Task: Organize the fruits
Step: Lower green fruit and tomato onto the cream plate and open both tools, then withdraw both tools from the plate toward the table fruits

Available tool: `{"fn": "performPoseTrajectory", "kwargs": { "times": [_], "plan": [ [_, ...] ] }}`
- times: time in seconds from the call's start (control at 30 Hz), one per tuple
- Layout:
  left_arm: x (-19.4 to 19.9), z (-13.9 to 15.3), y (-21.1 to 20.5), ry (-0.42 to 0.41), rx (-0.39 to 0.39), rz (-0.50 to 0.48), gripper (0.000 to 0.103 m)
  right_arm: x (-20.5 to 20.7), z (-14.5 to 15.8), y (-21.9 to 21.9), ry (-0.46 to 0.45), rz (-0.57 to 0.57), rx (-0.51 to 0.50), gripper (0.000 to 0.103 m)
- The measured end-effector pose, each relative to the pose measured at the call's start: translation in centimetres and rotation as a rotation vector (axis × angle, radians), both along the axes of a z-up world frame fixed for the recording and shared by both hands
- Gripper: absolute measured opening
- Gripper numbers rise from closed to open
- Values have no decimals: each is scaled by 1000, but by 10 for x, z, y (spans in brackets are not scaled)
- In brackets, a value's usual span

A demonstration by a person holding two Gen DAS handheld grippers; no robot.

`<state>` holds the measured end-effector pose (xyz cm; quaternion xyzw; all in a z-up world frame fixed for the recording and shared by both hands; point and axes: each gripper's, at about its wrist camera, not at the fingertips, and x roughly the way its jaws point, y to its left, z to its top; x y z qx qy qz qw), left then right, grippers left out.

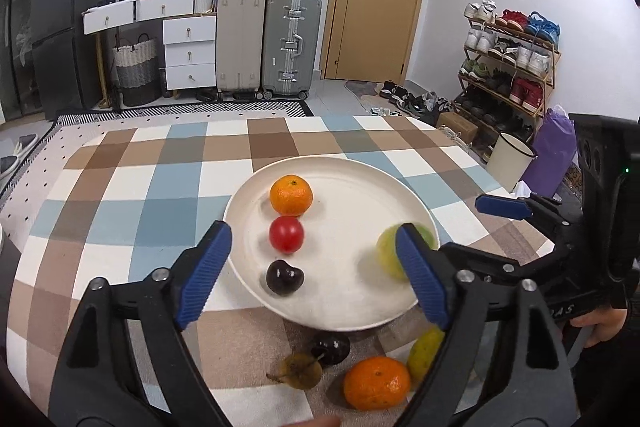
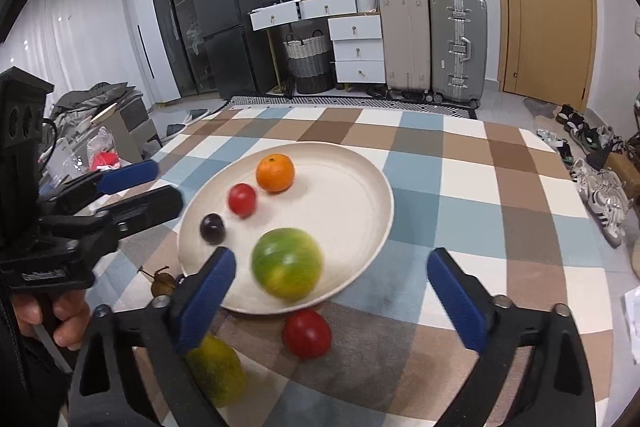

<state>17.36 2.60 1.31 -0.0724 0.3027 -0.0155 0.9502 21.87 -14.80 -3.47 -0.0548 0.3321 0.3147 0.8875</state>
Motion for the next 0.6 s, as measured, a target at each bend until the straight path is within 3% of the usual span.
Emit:
{"fn": "performPoseTrajectory", "kwargs": {
  "times": [0.1,0.2,0.6],
  "plan": [
    [-5,1,4,9,-4,15,90,0,1,-2,-2,-4,-14,102],
    [-8,4,6,-2,-4,25,102,-3,0,-4,-5,0,-20,102],
    [-15,-4,7,63,48,27,102,-7,-8,-10,30,21,-65,102]
  ]
}}
